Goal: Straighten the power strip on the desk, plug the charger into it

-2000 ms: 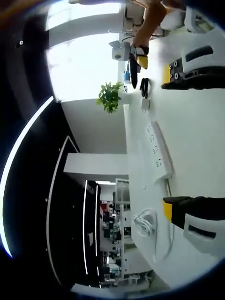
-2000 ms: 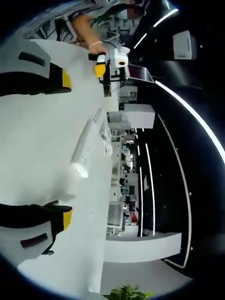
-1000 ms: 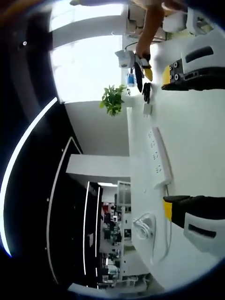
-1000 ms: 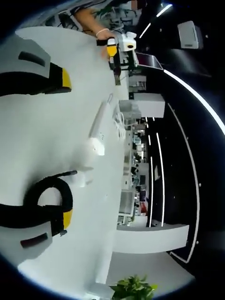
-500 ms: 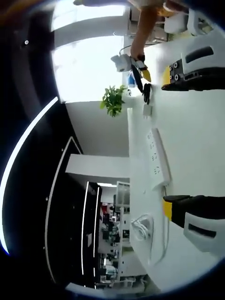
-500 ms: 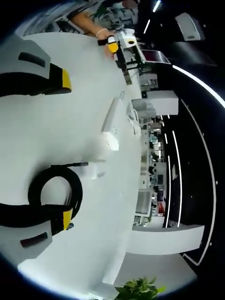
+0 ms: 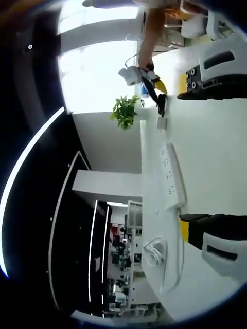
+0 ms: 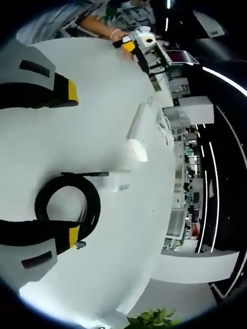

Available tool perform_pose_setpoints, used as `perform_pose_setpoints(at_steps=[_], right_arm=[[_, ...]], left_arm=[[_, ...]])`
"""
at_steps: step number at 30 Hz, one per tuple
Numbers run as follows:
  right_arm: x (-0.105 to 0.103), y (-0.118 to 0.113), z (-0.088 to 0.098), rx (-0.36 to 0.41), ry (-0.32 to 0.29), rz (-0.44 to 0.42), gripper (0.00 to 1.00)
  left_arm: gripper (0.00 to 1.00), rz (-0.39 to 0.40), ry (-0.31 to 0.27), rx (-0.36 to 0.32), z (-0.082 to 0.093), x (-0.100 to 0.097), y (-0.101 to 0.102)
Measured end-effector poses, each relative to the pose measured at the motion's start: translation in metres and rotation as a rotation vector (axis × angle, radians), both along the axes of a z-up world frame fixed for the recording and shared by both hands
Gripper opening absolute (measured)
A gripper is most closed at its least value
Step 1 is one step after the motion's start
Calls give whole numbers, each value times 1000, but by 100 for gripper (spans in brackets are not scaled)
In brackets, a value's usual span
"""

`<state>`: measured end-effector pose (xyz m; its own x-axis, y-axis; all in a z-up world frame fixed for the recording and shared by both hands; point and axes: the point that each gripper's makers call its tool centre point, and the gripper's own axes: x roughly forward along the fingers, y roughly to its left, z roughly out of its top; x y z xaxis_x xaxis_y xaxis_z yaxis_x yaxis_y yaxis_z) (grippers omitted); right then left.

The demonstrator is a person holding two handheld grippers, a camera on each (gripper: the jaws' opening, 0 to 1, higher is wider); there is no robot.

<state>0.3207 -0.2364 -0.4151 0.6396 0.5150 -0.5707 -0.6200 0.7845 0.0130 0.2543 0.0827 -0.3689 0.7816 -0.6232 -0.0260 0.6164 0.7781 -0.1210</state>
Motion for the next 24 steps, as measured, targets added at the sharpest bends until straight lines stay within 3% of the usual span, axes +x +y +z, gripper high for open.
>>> perform_pose_setpoints(at_steps=[8,16,21,24], right_arm=[[4,-6,4,-25,11,-32,78],[8,-16,-4,-97,27,-35,70],[12,-18,0,-75,13,-40,60],[15,-19,2,-67,6,-50,59]], left_arm=[[93,-7,3,-4,-1,-2,-3],[93,-13,-15,-2,6,-6,-6],[93,-7,-23,-10,9,-6,-4],[93,-7,-26,-6,10,-9,-4]])
